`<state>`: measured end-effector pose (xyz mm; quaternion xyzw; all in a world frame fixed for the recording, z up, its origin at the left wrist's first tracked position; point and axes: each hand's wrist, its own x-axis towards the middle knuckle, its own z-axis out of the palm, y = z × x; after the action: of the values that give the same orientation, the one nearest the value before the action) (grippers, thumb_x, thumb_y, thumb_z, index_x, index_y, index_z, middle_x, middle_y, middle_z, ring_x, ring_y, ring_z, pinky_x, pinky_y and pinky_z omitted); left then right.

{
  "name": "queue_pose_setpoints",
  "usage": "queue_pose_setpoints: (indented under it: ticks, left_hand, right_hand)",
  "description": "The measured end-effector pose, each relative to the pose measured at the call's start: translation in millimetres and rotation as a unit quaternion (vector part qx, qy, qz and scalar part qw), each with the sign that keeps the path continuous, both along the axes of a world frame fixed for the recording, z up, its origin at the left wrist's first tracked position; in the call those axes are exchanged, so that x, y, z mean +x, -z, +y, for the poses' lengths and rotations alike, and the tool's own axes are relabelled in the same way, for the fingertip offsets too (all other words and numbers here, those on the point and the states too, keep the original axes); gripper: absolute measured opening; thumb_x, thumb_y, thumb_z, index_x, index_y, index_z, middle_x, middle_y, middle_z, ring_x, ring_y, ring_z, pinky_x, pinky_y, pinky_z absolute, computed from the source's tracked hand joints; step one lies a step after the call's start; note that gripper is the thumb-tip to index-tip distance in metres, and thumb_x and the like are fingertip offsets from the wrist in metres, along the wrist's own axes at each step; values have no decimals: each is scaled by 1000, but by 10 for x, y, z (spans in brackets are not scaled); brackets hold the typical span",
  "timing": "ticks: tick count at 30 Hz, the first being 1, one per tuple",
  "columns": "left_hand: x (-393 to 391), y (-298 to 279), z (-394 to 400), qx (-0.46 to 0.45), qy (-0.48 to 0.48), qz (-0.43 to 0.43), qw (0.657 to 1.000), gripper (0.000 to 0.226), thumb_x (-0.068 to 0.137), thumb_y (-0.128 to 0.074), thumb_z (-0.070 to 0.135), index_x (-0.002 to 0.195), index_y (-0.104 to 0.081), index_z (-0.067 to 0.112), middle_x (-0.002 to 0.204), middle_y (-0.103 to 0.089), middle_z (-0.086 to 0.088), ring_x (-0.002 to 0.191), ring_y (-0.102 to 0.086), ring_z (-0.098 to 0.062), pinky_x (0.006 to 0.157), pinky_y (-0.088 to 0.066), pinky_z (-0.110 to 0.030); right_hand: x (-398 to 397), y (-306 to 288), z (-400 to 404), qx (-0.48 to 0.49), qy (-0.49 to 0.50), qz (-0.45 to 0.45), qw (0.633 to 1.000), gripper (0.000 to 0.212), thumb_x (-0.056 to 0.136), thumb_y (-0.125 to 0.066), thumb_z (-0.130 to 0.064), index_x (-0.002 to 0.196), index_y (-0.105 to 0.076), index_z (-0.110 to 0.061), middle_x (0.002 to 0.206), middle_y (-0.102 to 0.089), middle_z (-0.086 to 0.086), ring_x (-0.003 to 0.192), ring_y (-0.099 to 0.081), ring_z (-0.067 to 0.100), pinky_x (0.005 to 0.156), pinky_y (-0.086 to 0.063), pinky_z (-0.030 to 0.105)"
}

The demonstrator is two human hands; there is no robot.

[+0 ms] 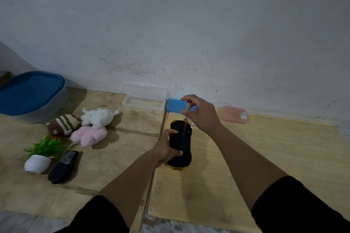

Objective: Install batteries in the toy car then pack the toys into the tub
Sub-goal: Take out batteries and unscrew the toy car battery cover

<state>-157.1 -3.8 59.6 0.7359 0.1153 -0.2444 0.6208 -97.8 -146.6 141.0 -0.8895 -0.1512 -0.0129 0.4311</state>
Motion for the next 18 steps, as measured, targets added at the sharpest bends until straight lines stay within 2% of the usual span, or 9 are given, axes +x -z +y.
queue_pose_setpoints:
  ticks: [2, 4, 6, 8, 11, 13, 15, 17, 18]
  left_hand:
    - [-16, 10, 5, 2, 5, -2, 1000, 63, 78, -69, -5, 117, -35, 30, 126, -55, -16, 111, -56, -30, 62, -51, -25]
    - [-15, 27, 13, 3, 7, -6, 1000, 63, 77, -70, -4, 117, -36, 31, 128, -53, -17, 113, -55, -32, 71, -54, -30]
    - [-8, 39, 12, 8, 8, -8, 1000, 65, 77, -70, -4, 118, -36, 32, 129, -52, -16, 115, -54, -32, 75, -54, -35]
    - [6, 54, -7, 19, 10, -11, 1000, 66, 77, -70, -3, 121, -36, 32, 130, -51, -15, 114, -54, -31, 73, -54, -34]
    - [11, 91, -63, 19, 9, -6, 1000, 64, 78, -69, -4, 121, -36, 31, 129, -52, -14, 112, -56, -30, 72, -54, -32]
    - [5, 134, -113, 19, 11, 1, 1000, 63, 79, -69, -4, 120, -36, 32, 127, -54, -13, 109, -57, -29, 69, -54, -31]
    - [-10, 175, -163, 22, 14, 10, 1000, 63, 79, -69, -4, 120, -37, 32, 126, -54, -12, 105, -58, -27, 64, -54, -27]
    - [-38, 214, -203, 27, 20, 17, 999, 62, 80, -68, -4, 119, -36, 32, 125, -54, -12, 99, -58, -22, 57, -52, -22]
    - [-54, 233, -219, 27, 24, 21, 999, 62, 80, -68, -4, 119, -36, 31, 125, -54, -13, 95, -59, -20, 53, -52, -20]
  right_hand:
    - [-8, 19, -17, 3, 32, -22, 999, 49, 86, -63, -16, 132, -49, -28, 90, -60, 0, 79, -58, 16, 79, -48, 29]
    - [-8, 41, -54, 28, 97, -50, 994, 60, 90, -57, -12, 143, -32, -25, 84, -60, 8, 76, -56, 18, 74, -46, 26]
    - [-28, 126, -144, 15, 149, -43, 988, 65, 94, -51, -11, 148, -18, -24, 89, -57, 10, 77, -53, 18, 70, -40, 24]
    - [-145, 354, -268, -37, 176, -8, 984, 65, 96, -47, -14, 149, -10, -25, 102, -55, 9, 85, -52, 20, 72, -35, 24]
    - [-488, 859, -447, -80, 186, 81, 976, 65, 97, -42, -17, 149, -3, -23, 119, -51, 11, 101, -54, 27, 80, -39, 30]
    - [-700, 1164, -548, -126, 177, 135, 967, 67, 97, -42, -17, 149, 1, -23, 126, -47, 10, 106, -54, 26, 85, -42, 32]
    - [-830, 1393, -624, -176, 163, 174, 955, 77, 94, -47, -13, 149, 6, -21, 127, -43, 8, 105, -54, 26, 82, -44, 31]
    - [-889, 1553, -666, -216, 149, 188, 947, 83, 91, -53, -14, 149, 6, -17, 131, -39, 6, 108, -52, 24, 80, -44, 29]
    - [-900, 1611, -679, -230, 142, 186, 945, 79, 92, -51, -18, 150, 3, -16, 135, -37, 4, 111, -49, 22, 83, -43, 28]
